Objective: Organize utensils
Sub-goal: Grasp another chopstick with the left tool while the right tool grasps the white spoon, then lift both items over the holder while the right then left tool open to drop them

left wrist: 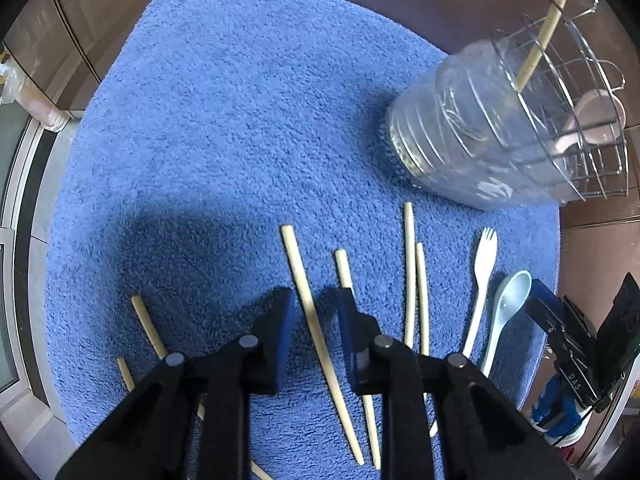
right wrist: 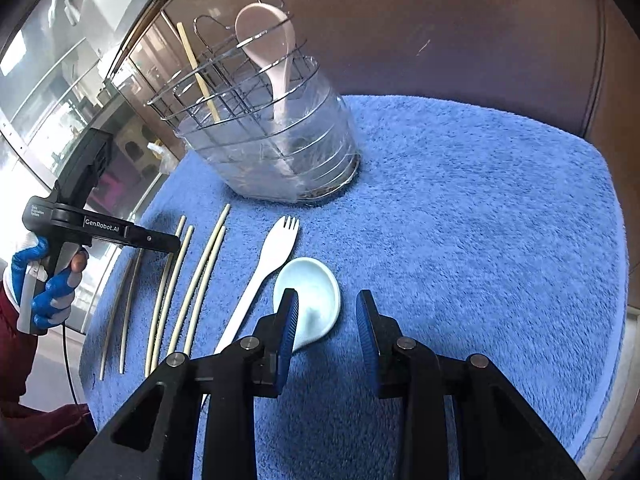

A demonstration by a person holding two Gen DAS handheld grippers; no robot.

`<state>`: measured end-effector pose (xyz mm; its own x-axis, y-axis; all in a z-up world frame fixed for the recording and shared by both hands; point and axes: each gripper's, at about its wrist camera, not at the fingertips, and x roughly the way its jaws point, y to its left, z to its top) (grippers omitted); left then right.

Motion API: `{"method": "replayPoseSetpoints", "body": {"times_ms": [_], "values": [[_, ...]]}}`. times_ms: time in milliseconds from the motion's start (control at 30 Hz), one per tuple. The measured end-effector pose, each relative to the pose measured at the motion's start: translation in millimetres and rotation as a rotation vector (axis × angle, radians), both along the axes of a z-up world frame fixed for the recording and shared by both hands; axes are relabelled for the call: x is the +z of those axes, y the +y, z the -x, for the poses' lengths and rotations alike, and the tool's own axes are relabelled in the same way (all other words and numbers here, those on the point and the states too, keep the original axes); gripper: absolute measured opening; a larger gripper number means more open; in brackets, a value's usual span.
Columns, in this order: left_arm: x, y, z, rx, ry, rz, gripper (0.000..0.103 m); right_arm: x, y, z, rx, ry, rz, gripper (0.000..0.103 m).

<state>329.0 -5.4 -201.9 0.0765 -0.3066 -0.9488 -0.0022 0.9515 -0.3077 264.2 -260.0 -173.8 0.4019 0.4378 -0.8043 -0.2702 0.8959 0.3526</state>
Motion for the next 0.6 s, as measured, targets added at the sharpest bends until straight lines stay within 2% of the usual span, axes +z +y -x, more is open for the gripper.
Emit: {"method": "replayPoseSetpoints", "body": {"times_ms": [200, 333, 533, 600], "values": [[-3, 4, -6, 0.022, 0.009, 0.003, 0.012, -6, 8, -11, 0.033, 0.025, -0.005, 0.031], [-3, 12, -5, 0.029, 0.005, 0.007, 0.01, -12, 12, -18, 0.045, 0.041, -0.015, 0.018], [-2, 22, 2, 0.053, -0.013, 0.02, 0.007, -17, 13, -21, 0.063, 0.041, -0.001, 0.007], [-2, 24, 6, 0.058, -0.026, 0.024, 0.007, -16, 14, -19, 0.066, 0.032, 0.002, 0.006]]}}
